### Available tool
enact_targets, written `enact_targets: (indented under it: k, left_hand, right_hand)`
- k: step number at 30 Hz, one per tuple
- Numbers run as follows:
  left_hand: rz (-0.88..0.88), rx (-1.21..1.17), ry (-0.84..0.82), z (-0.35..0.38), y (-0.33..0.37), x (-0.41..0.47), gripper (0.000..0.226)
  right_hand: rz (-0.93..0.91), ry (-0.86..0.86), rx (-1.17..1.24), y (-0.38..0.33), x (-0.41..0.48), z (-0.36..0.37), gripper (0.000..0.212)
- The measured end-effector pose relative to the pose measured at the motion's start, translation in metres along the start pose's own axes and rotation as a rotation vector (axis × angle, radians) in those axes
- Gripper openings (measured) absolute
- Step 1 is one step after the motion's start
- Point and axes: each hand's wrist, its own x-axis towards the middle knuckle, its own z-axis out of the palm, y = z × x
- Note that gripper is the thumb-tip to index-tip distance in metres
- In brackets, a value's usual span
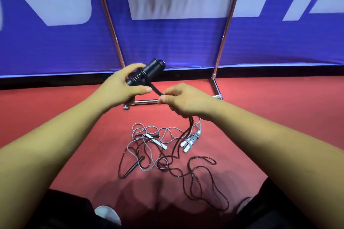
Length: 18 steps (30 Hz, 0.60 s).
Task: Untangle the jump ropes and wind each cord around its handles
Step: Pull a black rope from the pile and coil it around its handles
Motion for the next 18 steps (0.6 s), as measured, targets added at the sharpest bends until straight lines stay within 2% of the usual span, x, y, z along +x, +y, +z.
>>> enact_targets:
  k: [5, 8, 10, 12, 15, 18]
  left_hand:
    - [0.046, 0.444, -0.181, 0.013, 0.002, -0.005, 0.055]
    - [0.115, 0.856, -0.252, 0.025, 0.007, -0.013, 0.051]
    - [0.183, 0.99, -0.306, 0.033, 0.014, -0.019, 0.05]
    - [0.259, 1.002, -0.364, 0.037, 0.016, -0.021, 0.048]
    - [0.303, 0.881, -0.402, 0.035, 0.018, -0.021, 0.045]
    - [0.277, 0.749, -0.392, 0.035, 0.025, -0.023, 0.058]
  right_hand:
    - [-0.185, -0.017, -0.552, -0.012, -0.005, -0.007, 0.016]
    - [-0.236, 0.002, -0.693, -0.014, -0.006, -0.006, 0.016]
    - [-0.268, 0.028, -0.746, -0.016, -0.006, -0.006, 0.012]
    - [-0.279, 0.066, -0.737, -0.018, -0.005, -0.012, 0.012]
    - [-0.256, 0.06, -0.589, -0.016, -0.005, -0.028, 0.018]
    - [-0.225, 0.015, -0.393, -0.014, -0.008, -0.038, 0.017]
